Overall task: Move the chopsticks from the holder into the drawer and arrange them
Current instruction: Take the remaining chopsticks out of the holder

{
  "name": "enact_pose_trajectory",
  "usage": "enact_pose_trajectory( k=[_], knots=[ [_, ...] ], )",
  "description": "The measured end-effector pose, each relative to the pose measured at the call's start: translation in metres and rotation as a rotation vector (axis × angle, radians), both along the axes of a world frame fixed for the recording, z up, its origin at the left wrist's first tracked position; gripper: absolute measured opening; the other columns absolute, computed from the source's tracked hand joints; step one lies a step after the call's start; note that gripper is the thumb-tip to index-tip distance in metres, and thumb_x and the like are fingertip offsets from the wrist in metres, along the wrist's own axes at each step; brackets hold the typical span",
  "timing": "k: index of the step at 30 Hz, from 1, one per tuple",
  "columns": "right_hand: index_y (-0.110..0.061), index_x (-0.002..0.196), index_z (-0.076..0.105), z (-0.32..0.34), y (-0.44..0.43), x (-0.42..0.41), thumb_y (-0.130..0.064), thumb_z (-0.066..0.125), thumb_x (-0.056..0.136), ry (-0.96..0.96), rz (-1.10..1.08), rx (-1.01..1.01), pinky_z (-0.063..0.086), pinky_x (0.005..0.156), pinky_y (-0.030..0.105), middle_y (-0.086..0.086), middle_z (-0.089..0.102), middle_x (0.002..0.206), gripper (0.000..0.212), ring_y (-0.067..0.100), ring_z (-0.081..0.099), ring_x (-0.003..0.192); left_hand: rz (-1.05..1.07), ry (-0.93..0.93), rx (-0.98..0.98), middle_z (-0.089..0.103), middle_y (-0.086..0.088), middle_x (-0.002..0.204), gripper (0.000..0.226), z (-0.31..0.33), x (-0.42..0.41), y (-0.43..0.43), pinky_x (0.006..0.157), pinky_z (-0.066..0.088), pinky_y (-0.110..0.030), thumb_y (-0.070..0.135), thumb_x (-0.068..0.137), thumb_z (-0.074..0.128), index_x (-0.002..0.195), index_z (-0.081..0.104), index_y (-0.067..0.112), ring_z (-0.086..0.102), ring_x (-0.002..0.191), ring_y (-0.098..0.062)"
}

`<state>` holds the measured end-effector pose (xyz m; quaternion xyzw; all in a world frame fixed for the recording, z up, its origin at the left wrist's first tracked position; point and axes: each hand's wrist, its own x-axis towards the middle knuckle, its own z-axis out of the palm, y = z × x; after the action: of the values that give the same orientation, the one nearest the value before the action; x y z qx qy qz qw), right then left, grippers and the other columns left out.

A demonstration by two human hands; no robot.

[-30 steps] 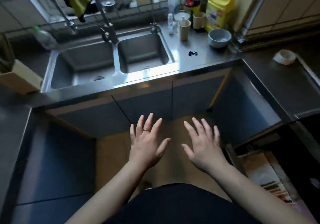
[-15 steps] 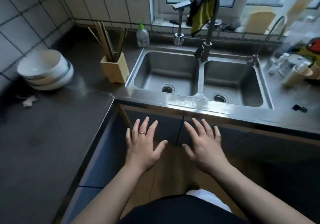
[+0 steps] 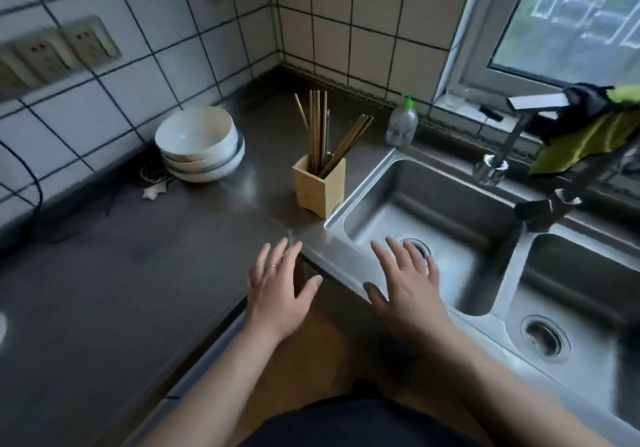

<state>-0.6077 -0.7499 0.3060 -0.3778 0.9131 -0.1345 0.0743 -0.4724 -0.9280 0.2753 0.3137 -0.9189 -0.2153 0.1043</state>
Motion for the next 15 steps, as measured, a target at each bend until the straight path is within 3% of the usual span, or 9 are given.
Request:
enact_pose_trajectory(
  k=[5, 11, 15],
  knots=[
    [-0.037, 0.145, 0.014, 0.012, -0.047, -0.047, -0.053, 0.042, 0.090, -0.022, 0.063, -0.083, 0.012, 0.119, 0.050, -0.002, 0.021, 0.158, 0.063, 0.025, 0.013, 0.147, 0.082, 0.067, 0.113, 0.030, 0.002, 0.157, 0.070, 0.009, -0.035, -0.028, 0.117, 0.017, -0.043, 0.062, 0.088, 0.043, 0.148, 0.033, 0.028, 0.015, 0.146, -0.020],
    [-0.030, 0.148, 0.017, 0.019, -0.095, -0.087, -0.049, 0.049, 0.089, -0.103, 0.026, -0.207, 0.025, 0.115, 0.042, -0.004, 0.027, 0.155, 0.069, 0.020, 0.021, 0.144, 0.111, 0.169, 0.256, 0.037, 0.005, 0.152, 0.066, 0.017, -0.086, -0.073, 0.113, 0.028, -0.040, 0.053, 0.090, 0.055, 0.147, 0.033, 0.029, 0.028, 0.141, -0.015],
    [-0.020, 0.149, 0.017, 0.020, -0.123, -0.107, -0.043, 0.054, 0.090, -0.211, -0.088, -0.308, 0.021, 0.116, 0.033, -0.001, 0.026, 0.156, 0.074, 0.017, 0.022, 0.143, 0.104, 0.219, 0.447, 0.039, 0.003, 0.149, 0.067, 0.017, -0.130, -0.110, 0.109, 0.033, -0.040, 0.050, 0.088, 0.060, 0.146, 0.032, 0.031, 0.031, 0.139, -0.018]
  ],
)
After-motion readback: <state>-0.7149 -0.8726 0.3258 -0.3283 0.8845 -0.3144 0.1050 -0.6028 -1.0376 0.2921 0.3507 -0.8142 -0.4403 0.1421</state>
